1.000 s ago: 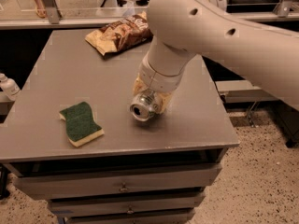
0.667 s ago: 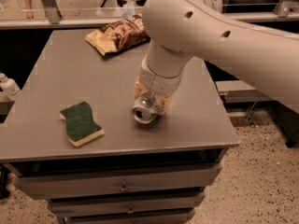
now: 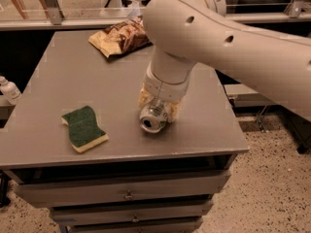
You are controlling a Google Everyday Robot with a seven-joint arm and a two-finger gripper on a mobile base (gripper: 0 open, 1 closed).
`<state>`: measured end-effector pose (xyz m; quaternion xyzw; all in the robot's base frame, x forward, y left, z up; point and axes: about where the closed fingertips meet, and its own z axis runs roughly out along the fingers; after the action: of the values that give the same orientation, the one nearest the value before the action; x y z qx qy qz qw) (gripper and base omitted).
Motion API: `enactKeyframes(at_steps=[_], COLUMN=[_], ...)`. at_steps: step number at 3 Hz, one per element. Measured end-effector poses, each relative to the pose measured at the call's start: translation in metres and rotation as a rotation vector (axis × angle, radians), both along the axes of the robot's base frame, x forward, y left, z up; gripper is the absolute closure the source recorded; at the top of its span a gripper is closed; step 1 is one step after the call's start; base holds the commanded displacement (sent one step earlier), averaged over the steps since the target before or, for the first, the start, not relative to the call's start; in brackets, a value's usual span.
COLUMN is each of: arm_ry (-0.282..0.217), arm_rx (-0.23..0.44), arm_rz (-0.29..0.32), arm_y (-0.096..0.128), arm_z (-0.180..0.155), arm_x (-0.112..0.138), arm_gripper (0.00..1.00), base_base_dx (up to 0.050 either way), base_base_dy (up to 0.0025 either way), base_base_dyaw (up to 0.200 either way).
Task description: Knock 7up can over
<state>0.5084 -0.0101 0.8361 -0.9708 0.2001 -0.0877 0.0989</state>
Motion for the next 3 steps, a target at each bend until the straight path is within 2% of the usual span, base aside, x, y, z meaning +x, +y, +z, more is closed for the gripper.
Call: enactKeyframes(at_steps=[1, 3], arm_ry=[0.006, 0.017], arm_rx=[-0.021, -0.022], arm_rz=[0.02, -0.002], arm_y=[-0.0034, -0.0102], arm_z=[-0.0023, -0.0024], arm_x=[-0.0031, -0.0013], arm_gripper=[0.0, 0.0], base_base_dx=[0.0, 0.0], base_base_dy=[0.0, 0.0], base_base_dyaw=[0.0, 0.0])
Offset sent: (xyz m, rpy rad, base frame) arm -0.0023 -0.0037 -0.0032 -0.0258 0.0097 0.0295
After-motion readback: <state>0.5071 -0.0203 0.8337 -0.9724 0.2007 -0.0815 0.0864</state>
